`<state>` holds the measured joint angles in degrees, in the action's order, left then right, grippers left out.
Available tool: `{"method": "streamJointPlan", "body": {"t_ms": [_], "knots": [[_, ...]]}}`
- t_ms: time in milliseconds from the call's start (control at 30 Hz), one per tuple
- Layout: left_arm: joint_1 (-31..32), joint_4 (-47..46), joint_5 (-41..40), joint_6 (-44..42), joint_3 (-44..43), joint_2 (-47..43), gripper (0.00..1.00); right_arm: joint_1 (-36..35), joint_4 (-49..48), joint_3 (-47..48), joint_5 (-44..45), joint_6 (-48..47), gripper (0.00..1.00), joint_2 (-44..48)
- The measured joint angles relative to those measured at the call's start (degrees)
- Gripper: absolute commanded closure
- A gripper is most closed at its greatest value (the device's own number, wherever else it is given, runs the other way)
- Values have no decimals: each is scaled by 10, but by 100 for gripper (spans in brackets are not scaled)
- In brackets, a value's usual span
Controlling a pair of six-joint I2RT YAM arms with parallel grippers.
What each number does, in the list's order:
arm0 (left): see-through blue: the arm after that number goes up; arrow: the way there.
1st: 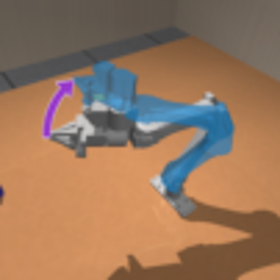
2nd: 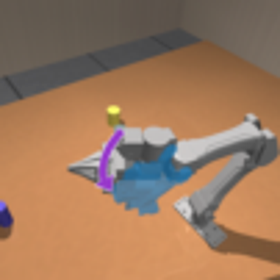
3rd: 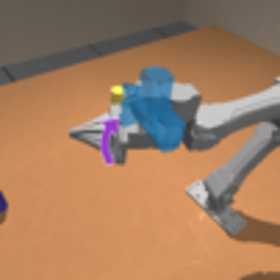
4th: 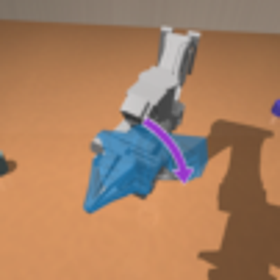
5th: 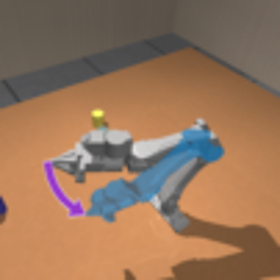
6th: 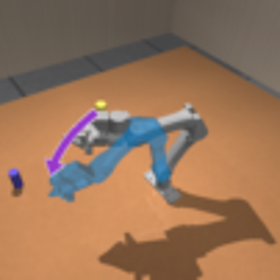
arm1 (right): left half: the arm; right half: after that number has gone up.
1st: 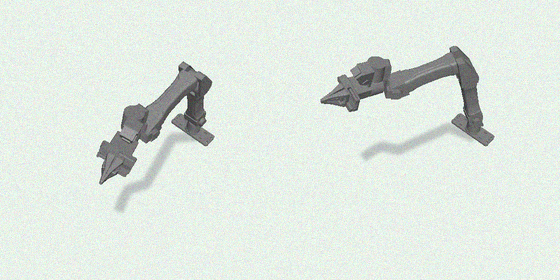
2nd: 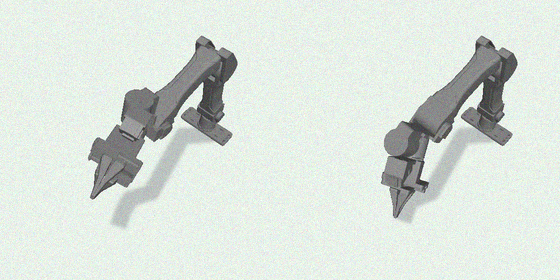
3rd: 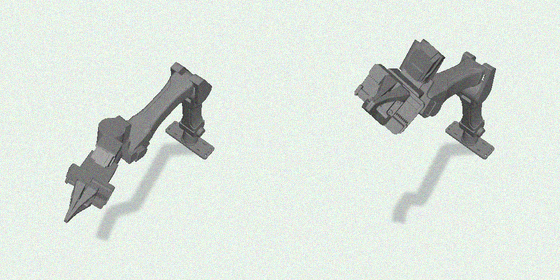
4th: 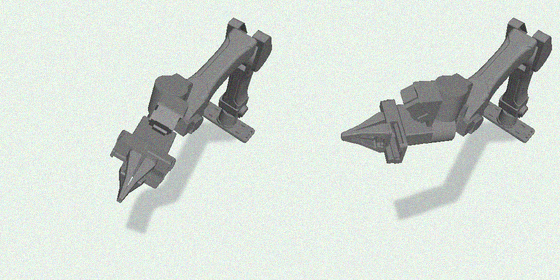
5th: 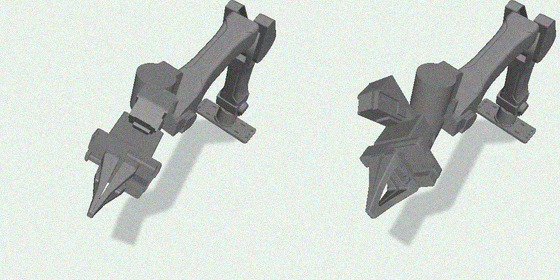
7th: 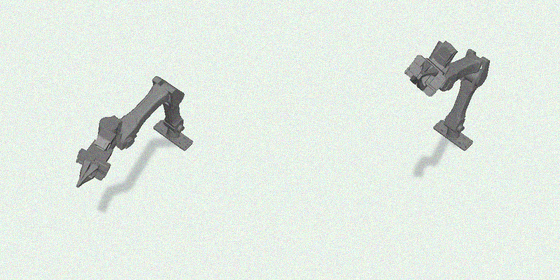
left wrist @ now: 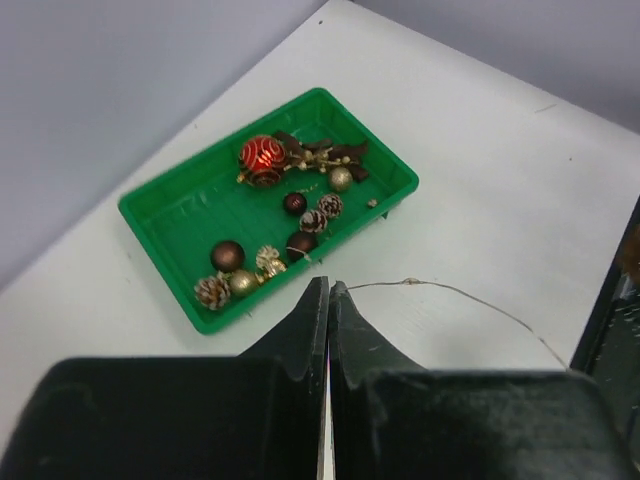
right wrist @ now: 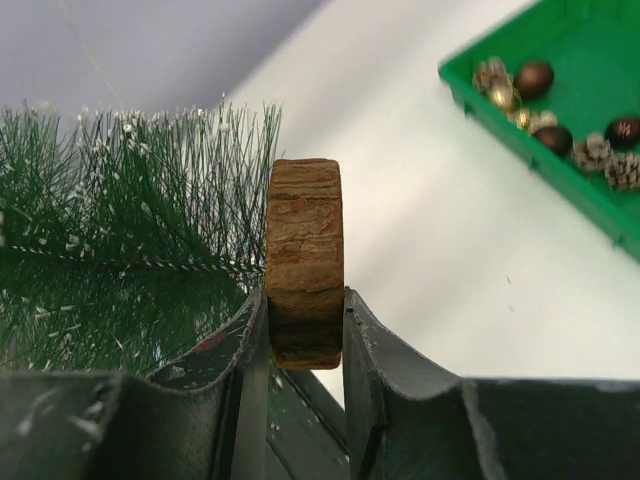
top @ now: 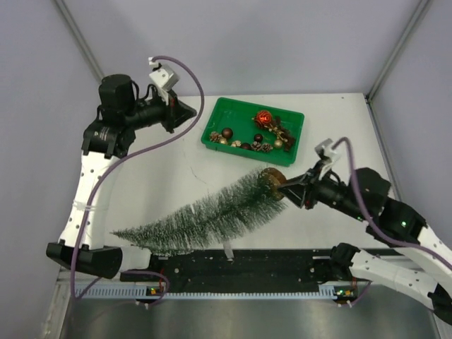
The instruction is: Decorate the small christmas tree
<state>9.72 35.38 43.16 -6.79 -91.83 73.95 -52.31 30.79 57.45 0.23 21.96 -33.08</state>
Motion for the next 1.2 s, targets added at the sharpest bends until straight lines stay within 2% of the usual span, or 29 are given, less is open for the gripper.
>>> {"method": "streamJointPlan", "body": {"t_ms": [200, 333, 500, 733, 900, 1067, 1200], "knots": [[86, 95, -36, -137, -133, 32, 100, 0, 60, 1, 28, -28, 100, -112], [128, 122, -80, -191, -142, 29, 100, -2, 73, 1, 101, -8, 100, -136], [174, 139, -152, -242, -129, 10, 100, -6, 89, 16, 219, 77, 100, -188], [235, 143, -181, -244, -73, -67, 100, -50, 95, 51, 367, 206, 100, -289], [240, 133, -155, -209, -29, -122, 100, -61, 61, 60, 412, 274, 100, -328], [241, 122, -115, -163, 30, -159, 100, -56, 10, 50, 439, 326, 100, -308], [241, 117, -95, -138, 109, -196, 100, -40, -103, -32, 428, 357, 100, -211]]}}
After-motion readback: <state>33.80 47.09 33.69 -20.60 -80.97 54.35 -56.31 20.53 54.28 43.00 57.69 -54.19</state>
